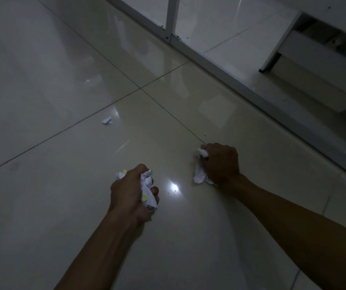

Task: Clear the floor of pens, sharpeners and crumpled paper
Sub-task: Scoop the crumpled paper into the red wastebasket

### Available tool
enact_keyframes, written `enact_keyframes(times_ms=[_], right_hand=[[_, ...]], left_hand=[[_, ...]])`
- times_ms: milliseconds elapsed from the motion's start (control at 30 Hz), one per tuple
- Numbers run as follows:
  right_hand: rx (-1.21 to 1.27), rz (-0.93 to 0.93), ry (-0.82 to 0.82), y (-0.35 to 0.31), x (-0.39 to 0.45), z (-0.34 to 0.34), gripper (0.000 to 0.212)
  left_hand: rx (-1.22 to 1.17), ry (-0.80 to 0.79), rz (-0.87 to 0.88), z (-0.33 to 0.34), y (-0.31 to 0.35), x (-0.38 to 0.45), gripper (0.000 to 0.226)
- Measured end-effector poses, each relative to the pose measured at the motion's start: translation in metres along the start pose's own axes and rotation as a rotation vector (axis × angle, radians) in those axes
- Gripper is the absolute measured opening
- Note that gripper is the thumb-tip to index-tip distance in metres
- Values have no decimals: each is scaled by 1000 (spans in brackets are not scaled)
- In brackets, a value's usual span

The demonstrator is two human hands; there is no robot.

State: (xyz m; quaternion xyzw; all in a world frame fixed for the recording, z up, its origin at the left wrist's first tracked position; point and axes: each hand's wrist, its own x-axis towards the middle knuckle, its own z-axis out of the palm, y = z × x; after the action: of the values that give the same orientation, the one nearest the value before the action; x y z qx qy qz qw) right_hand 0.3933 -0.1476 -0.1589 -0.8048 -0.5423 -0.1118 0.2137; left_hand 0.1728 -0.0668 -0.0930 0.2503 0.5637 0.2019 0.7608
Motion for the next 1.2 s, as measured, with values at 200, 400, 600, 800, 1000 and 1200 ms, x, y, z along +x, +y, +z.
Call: enact_keyframes(times_ms=[200, 400, 600, 800, 1000, 1200], right_hand=[[477, 408, 182, -6, 9, -21, 17], [1232, 1158, 525, 13, 10, -40, 39], [1704, 1397, 381, 20, -20, -61, 38], [1869, 1395, 445, 13, -46, -85, 34], [1963, 1373, 482, 15, -60, -104, 54], [1979, 1366, 437, 4, -56, -111, 56]], left_hand=[[83, -8, 141, 17, -10, -6, 36], [321, -69, 142, 41, -8, -17, 16], [867, -69, 512, 66, -24, -3, 48], [1514, -77, 724, 111, -20, 5, 87], [1797, -101, 815, 133, -31, 12, 79], [1770, -156, 942, 128, -56, 2, 37]])
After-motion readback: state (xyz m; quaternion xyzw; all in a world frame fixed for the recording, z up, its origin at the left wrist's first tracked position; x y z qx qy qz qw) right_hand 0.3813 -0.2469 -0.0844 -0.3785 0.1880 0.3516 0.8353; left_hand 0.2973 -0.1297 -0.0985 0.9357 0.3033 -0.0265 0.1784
